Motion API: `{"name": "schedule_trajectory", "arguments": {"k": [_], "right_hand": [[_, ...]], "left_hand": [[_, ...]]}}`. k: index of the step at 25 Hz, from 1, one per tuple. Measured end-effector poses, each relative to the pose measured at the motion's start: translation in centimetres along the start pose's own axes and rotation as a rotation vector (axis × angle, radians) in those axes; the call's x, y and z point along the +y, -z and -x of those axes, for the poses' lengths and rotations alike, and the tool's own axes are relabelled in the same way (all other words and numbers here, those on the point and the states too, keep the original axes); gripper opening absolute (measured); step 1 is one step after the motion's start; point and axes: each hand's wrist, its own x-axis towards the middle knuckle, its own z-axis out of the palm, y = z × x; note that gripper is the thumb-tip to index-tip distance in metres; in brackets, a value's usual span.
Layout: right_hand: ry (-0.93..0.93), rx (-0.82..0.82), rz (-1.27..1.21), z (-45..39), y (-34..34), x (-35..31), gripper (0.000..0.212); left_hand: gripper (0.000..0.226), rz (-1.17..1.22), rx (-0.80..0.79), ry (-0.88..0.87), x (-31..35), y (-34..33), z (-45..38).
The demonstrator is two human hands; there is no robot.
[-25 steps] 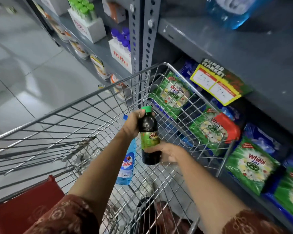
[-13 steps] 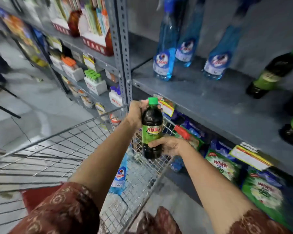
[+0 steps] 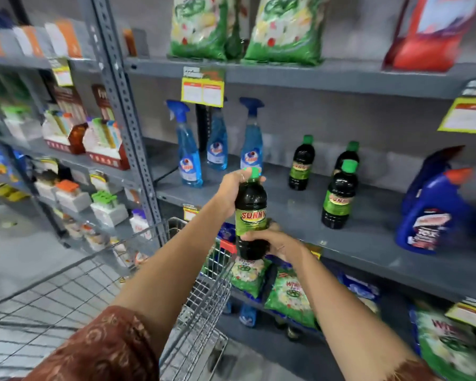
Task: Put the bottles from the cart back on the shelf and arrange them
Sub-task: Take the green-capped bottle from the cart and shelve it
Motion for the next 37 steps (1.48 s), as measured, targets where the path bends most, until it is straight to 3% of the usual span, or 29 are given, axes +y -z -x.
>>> {"name": "schedule_trajectory", "arguments": {"k": [3,8,16,21,32,34,37], "right_hand": [[0.050,0.222,0.024,0.6,2.0,-0.6,0.055],[0.117,0.424,0.112,-0.3,4.3,-1.0,0.056],[0.109,0.515,0.096,-6.5,6.7,-0.8,0.063],[0.116,0.594,0.189,-9.9,8.2,-1.3,0.066],[0.124,0.618,0.207,-11.0,9.3,-0.7,0.068],[0.104,0.690,0.166,-10.1,9.2,-0.2,0.072],[0.126,0.777,0.145,-8.5,8.8,0.4,0.058]], "left_hand": [[0.022,-0.040,0.045,-0.044,-0.6,-2.3,-1.0],[0.031,-0.156,0.065,-0.062,-1.6,-4.5,-3.5],[0.031,-0.415,-0.043,-0.043,-2.7,-4.6,-9.2],[0.034,-0.382,-0.013,-0.004,-2.6,-4.5,-13.0],[0.036,-0.309,-0.118,0.046,-2.4,-4.8,-15.1],[0.035,-0.348,-0.103,0.054,-2.0,-4.7,-14.3],[0.029,-0.429,-0.003,0.028,-1.7,-3.7,-13.1]]}}
